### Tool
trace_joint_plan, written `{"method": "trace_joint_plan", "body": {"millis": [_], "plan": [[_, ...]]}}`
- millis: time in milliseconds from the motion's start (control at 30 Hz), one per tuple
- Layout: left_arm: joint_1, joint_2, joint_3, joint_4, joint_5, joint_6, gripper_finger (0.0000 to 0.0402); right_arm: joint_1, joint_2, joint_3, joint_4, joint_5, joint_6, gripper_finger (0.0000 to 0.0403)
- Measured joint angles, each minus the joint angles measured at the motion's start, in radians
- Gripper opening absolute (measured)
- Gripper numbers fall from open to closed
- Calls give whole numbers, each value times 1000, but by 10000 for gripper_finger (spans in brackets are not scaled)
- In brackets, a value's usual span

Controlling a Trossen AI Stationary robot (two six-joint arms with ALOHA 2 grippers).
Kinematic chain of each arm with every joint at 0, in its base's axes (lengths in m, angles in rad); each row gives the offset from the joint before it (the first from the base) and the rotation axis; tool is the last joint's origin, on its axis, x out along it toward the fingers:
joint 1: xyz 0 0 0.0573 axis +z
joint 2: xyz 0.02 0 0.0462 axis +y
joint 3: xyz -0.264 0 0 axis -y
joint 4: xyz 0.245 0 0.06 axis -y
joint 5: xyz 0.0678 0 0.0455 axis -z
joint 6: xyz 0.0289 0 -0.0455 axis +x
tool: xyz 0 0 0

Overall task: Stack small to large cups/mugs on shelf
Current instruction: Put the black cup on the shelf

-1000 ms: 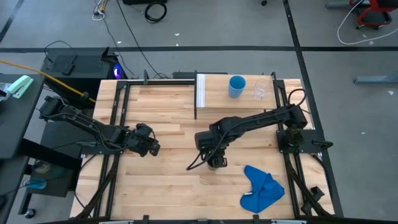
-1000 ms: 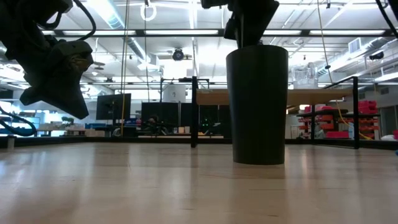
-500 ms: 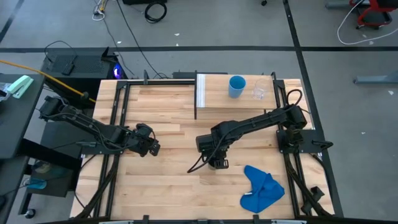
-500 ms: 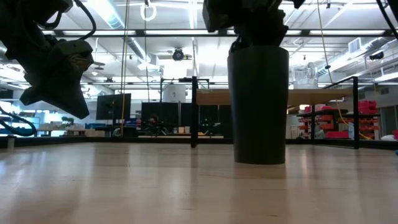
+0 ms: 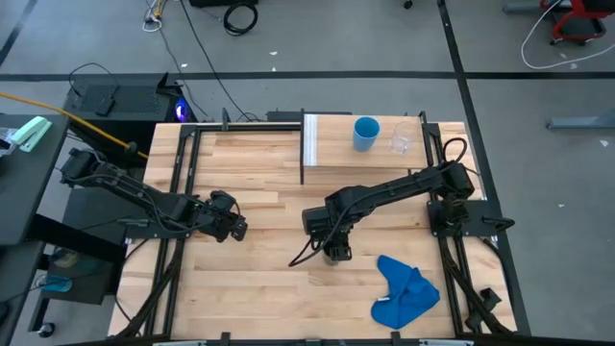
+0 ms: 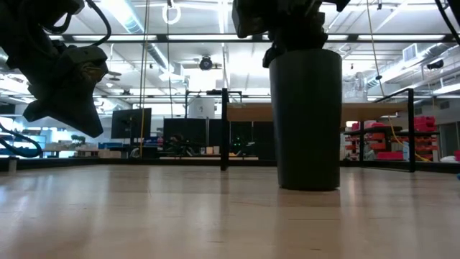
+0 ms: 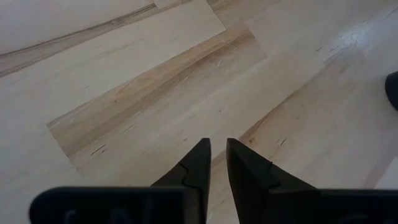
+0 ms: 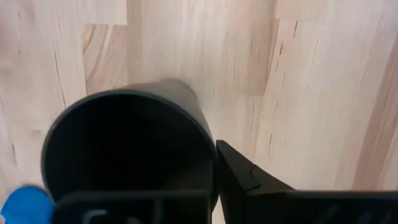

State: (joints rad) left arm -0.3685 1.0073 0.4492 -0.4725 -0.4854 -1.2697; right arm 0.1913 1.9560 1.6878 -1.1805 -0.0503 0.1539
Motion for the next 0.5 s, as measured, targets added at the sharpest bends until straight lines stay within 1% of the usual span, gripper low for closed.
{"method": "trace_joint_plan", "body": {"millis": [67,167,300,433,500], "plan": [[0,0,0,0,0,0,56,0,0,0,1,1,0,8],[0,0,0,0,0,0,52,0,0,0,1,1,0,14],[0,0,0,0,0,0,51,0,-25,12,-23,-2,-22,6],[0,0,0,1,0,0,56,-13,-53,133,-141,-1,-37,5],[0,0,0,1,0,0,59,-25,-69,218,-194,34,-49,5]]}}
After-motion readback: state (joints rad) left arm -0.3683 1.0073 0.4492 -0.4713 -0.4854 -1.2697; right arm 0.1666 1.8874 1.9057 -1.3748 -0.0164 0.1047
